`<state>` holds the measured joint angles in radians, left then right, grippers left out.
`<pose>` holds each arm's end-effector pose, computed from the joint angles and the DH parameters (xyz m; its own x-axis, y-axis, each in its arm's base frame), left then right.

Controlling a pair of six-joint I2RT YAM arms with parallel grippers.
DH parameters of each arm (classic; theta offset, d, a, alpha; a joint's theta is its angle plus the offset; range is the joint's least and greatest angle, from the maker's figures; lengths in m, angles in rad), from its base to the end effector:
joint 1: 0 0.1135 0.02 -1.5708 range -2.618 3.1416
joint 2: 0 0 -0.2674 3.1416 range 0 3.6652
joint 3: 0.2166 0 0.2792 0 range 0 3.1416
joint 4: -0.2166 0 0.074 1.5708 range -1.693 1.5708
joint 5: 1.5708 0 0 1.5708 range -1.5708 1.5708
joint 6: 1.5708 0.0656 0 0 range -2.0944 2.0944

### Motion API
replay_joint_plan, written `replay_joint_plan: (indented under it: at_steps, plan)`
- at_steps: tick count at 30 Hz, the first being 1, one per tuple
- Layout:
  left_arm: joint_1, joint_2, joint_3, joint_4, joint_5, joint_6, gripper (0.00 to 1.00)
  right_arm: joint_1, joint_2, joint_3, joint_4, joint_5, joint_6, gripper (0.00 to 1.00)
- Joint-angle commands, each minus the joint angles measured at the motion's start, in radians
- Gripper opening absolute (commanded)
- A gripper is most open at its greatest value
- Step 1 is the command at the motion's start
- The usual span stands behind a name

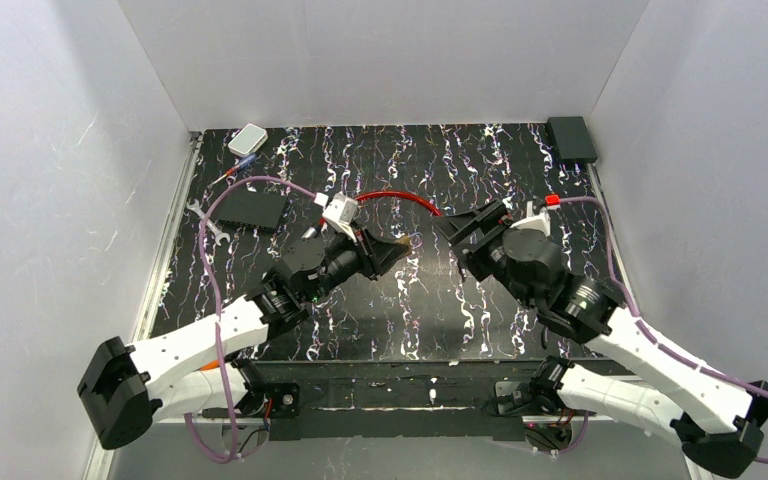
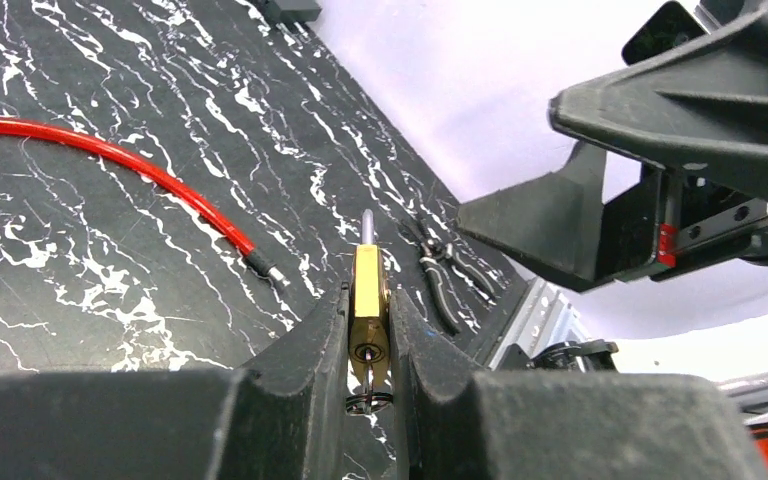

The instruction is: Unlock with the key

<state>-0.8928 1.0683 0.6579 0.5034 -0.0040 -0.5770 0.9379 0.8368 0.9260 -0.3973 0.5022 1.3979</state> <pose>0.1910 -0.2367 0.3070 -0.3747 -0.4045 -0.8343 0.6824 0.4888 -0.5435 0.1629 0.1687 0.3562 -0.4598 0.8330 -0.3077 0.1018 0.3937 0.9136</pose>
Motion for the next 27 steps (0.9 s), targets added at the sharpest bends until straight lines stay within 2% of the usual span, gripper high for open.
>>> replay_joint_plan:
  at_steps: [1, 3, 6, 14, 18, 24, 27]
  plan:
    - [0.02, -0.102, -0.005, -0.02, 0.042, -0.033, 0.0, 0.001, -0.121, -0.085, 0.254, -0.035, -0.396, 0.98]
    - [0.027, -0.13, -0.014, -0.03, 0.055, -0.08, 0.0, 0.001, -0.167, -0.139, 0.334, -0.091, -0.468, 0.96]
    - [0.038, -0.159, -0.019, -0.033, 0.084, -0.15, 0.0, 0.001, -0.185, -0.186, 0.44, -0.191, -0.546, 0.87]
    - [0.056, -0.2, 0.009, -0.059, 0.162, -0.276, 0.0, 0.001, -0.06, -0.118, 0.47, -0.388, -0.633, 0.72]
    - [0.059, -0.214, 0.017, -0.066, 0.182, -0.296, 0.0, 0.001, -0.037, -0.115, 0.502, -0.391, -0.624, 0.64]
    - [0.06, -0.218, 0.017, -0.071, 0.188, -0.303, 0.0, 0.001, -0.037, -0.123, 0.514, -0.373, -0.621, 0.39]
    - [0.061, -0.217, 0.019, -0.071, 0.193, -0.296, 0.0, 0.001, -0.043, -0.127, 0.51, -0.363, -0.616, 0.31]
